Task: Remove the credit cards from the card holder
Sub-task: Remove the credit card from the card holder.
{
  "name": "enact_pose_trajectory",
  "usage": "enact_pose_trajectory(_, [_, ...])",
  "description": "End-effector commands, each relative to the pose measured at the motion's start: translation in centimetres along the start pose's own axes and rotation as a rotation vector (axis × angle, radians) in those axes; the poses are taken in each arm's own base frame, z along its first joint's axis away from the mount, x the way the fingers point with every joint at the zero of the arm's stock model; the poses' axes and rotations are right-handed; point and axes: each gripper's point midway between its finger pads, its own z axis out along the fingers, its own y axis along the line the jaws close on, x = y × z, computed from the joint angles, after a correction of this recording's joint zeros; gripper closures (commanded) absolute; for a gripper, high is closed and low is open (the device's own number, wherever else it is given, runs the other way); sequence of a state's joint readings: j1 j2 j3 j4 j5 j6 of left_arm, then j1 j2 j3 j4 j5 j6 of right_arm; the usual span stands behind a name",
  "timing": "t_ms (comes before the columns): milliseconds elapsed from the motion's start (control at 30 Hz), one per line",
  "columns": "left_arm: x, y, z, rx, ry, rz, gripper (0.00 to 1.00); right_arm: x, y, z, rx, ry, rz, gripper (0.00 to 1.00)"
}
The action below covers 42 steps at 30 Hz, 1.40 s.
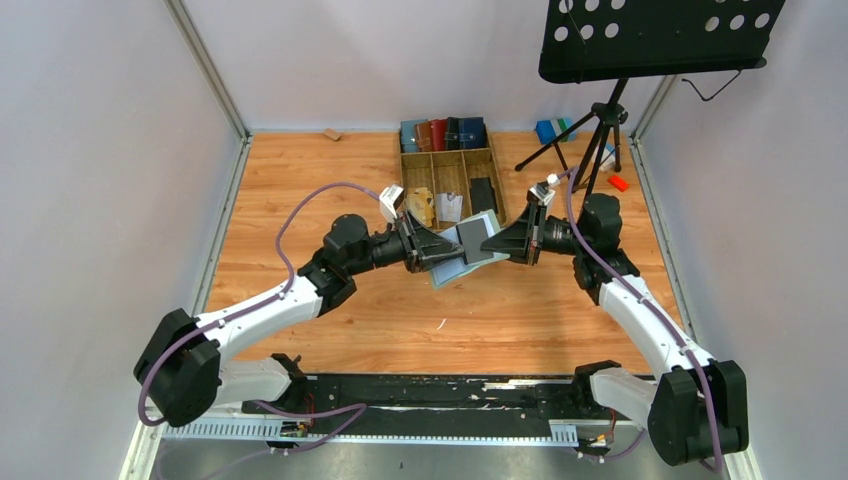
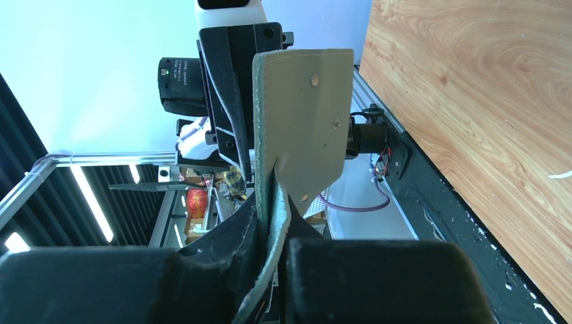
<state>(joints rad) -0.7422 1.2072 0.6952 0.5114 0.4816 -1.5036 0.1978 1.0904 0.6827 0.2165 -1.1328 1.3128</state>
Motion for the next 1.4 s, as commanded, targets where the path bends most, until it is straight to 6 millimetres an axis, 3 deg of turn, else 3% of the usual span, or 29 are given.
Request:
enact_pose_trajectory(0, [0.3, -1.3, 0.4, 0.025, 0.022, 0.029, 0.74, 0.2, 1.4, -0.1, -0.045, 0.004, -0.047, 0.89])
enact_pose_trajectory(333, [0.3, -0.2, 1.0, -0.004, 0.039, 0.004, 0.76, -0.1, 1.1, 0.1, -0.041, 0.004, -0.041, 0.9])
enact_pose_trajectory(533, [-1.1, 1.4, -0.3, -0.044, -0.046, -0.028, 0.74, -0.6, 0.2, 0.1, -0.003, -0.012, -0.041, 0.93])
enact_pose_trajectory(933, [-0.9, 1.0, -0.4, -0.003, -0.003, -0.034, 0.72, -1.0, 0.5, 0.6, -0.02, -0.006, -0.041, 0.87])
enact_pose_trajectory(1367, [-0.5, 0.4, 0.1, 0.046, 0.033, -0.037, 0.76, -0.4, 0.7, 1.4, -0.037, 0.011, -0.034, 0.88])
